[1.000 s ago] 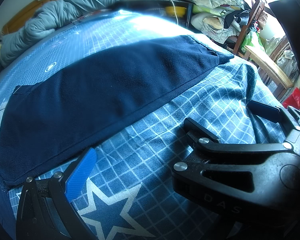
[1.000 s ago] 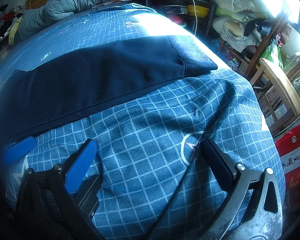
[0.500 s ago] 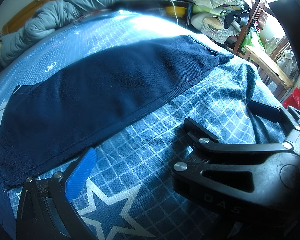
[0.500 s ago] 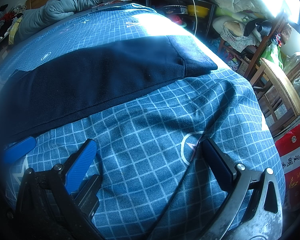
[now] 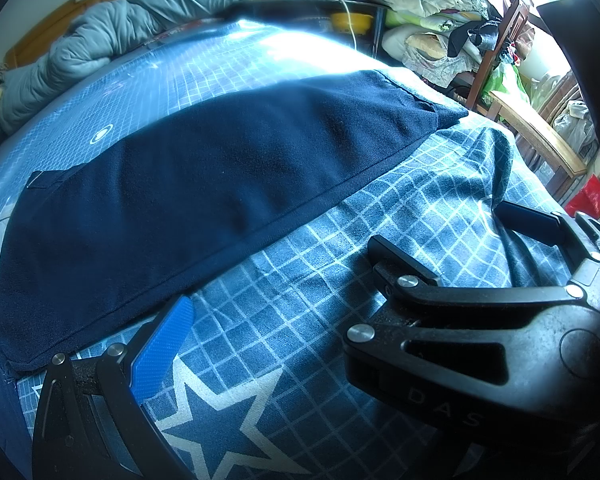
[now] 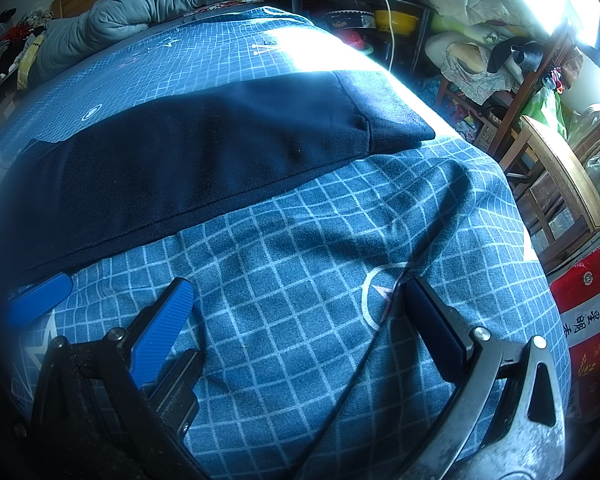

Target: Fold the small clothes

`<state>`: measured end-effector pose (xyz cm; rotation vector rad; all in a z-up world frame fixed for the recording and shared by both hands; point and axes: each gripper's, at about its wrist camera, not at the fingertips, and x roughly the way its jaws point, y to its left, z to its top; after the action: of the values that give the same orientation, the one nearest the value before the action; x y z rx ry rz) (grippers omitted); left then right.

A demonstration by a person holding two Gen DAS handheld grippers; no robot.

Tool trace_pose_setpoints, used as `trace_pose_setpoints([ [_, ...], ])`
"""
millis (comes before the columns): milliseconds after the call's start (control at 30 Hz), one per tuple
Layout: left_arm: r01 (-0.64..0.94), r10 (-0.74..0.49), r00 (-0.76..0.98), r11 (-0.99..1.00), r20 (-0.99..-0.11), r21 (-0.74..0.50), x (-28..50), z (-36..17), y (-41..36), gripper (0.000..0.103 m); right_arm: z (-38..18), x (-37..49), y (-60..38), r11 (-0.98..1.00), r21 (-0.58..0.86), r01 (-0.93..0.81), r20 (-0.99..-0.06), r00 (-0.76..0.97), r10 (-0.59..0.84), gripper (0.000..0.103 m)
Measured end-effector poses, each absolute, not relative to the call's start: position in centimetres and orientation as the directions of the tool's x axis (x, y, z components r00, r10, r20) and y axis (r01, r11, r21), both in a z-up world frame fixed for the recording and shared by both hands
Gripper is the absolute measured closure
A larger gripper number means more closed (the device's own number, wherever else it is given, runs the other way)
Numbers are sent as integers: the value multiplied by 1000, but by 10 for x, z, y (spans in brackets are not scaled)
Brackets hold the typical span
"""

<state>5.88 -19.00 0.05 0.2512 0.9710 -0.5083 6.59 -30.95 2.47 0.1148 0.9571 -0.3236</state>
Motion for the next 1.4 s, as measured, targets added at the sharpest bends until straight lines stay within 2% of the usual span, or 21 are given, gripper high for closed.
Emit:
trace_pose_setpoints([
  [600, 521, -284, 459, 854, -842, -5, 64, -1, -196, 0, 22, 70, -317, 945, -32, 324, -815, 540, -212, 0],
  [667, 538, -307, 413, 842, -857, -42, 71, 0, -195, 0, 22, 72, -320, 946, -11, 323, -812, 550, -197, 0],
  [767, 647, -375, 240, 749, -895, -140, 74, 9, -184, 0, 26, 63, -322, 948, 30, 318, -789, 590, -173, 0],
  [800, 676, -388, 176, 716, -905, -176, 71, 14, -174, 0, 29, 58, -324, 949, 68, 309, -777, 613, -144, 0],
  [867, 712, -409, 163, 679, -898, -180, 60, 33, -147, 0, 33, 49, -329, 947, 155, 281, -756, 650, -69, 0],
  [1000, 720, -554, 178, 637, -813, -277, 31, 98, -58, 0, 50, 18, -320, 925, 331, 185, -720, 684, 120, 0],
  [1067, 715, -621, 264, 640, -738, -282, 18, 139, -2, 0, 69, -8, -298, 930, 339, 143, -701, 697, 148, 0],
  [1200, 636, -703, 396, 674, -591, -376, 14, 220, 110, 0, 128, -62, -241, 950, 310, 39, -622, 764, 172, 0],
  [1300, 623, -748, 461, 655, -477, -427, 3, 286, 174, 0, 189, -90, -203, 965, 260, -40, -500, 849, 170, 0],
  [1400, 675, -813, 498, 582, -302, -454, -26, 354, 229, 0, 252, -108, -174, 969, 227, -101, -348, 920, 177, 0],
])
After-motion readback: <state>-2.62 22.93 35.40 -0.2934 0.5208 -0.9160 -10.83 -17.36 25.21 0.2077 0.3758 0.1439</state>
